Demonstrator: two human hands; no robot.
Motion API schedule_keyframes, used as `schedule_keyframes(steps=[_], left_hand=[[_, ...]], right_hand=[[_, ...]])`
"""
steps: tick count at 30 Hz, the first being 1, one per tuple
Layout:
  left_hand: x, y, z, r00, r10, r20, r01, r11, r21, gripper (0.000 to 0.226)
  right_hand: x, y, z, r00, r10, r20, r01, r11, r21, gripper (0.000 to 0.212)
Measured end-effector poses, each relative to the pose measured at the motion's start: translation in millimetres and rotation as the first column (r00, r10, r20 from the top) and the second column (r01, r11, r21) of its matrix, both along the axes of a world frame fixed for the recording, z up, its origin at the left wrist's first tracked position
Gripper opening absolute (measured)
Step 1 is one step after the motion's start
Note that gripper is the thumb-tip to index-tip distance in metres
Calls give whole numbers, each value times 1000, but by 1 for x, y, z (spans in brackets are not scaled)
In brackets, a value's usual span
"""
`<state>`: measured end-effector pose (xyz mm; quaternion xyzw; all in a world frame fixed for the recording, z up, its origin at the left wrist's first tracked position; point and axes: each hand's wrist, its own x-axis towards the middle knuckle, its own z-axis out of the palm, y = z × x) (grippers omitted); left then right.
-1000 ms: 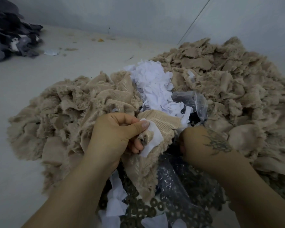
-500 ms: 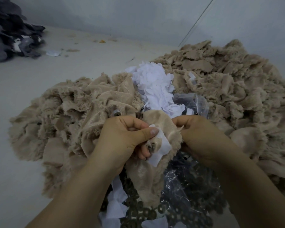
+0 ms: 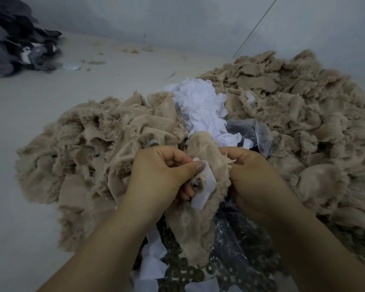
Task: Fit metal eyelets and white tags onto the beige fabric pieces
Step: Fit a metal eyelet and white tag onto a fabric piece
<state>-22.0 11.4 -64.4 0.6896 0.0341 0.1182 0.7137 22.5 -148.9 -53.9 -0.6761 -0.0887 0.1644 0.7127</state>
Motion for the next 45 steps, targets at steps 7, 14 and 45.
schedule_keyframes(steps=[7, 14, 45], left_hand=[[-1, 0, 1, 1000, 12, -6, -12, 1000, 21, 17], [-3, -2, 4, 999, 38, 32, -41, 995, 94, 14], [0, -2, -3, 999, -49, 20, 51, 991, -126, 16]], right_hand=[[-3, 1, 1, 997, 25, 72, -22, 999, -31, 39], [-6, 0, 0, 975, -38, 218, 43, 999, -20, 31], [-3, 2, -9, 988, -129, 86, 118, 986, 119, 26]])
